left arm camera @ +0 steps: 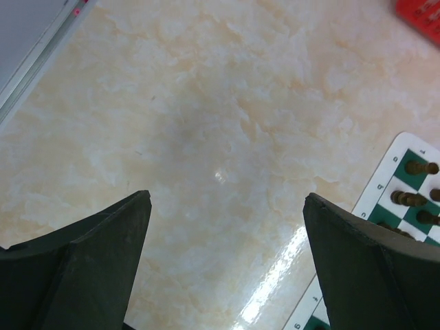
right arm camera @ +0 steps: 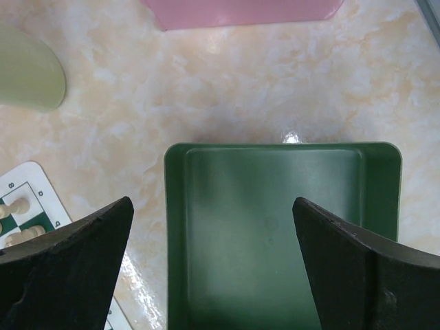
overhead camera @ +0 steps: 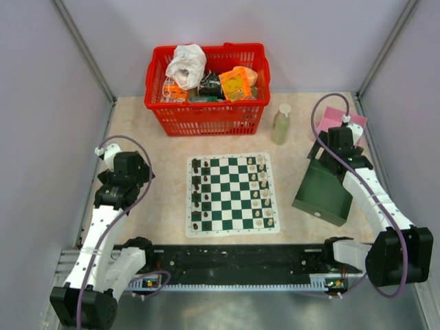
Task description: Set up the chess pieces on the board
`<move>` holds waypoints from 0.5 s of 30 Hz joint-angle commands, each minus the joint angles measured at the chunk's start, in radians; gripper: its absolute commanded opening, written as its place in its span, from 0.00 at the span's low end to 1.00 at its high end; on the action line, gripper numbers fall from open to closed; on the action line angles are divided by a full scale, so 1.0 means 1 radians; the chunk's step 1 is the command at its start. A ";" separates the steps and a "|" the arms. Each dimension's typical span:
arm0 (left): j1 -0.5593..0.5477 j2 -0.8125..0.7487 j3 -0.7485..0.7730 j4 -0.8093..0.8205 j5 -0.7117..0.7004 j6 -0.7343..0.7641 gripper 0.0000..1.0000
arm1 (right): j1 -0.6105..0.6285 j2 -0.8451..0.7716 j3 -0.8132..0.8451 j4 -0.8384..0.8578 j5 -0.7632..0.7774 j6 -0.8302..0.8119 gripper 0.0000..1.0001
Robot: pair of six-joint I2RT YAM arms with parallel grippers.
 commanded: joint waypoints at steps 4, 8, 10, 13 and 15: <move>0.000 0.001 -0.004 0.203 -0.111 -0.046 0.97 | -0.002 -0.035 -0.048 0.151 0.010 -0.104 0.99; 0.000 -0.002 -0.037 0.254 -0.151 -0.060 0.98 | 0.001 -0.066 -0.109 0.246 -0.051 -0.156 0.99; 0.000 -0.003 -0.049 0.268 -0.188 -0.092 0.99 | 0.014 -0.100 -0.164 0.340 -0.039 -0.198 0.99; 0.000 0.006 -0.074 0.303 -0.237 -0.107 0.99 | 0.066 -0.167 -0.275 0.522 0.055 -0.282 0.99; 0.000 0.018 -0.075 0.314 -0.250 -0.112 0.99 | 0.084 -0.210 -0.338 0.631 0.097 -0.346 0.99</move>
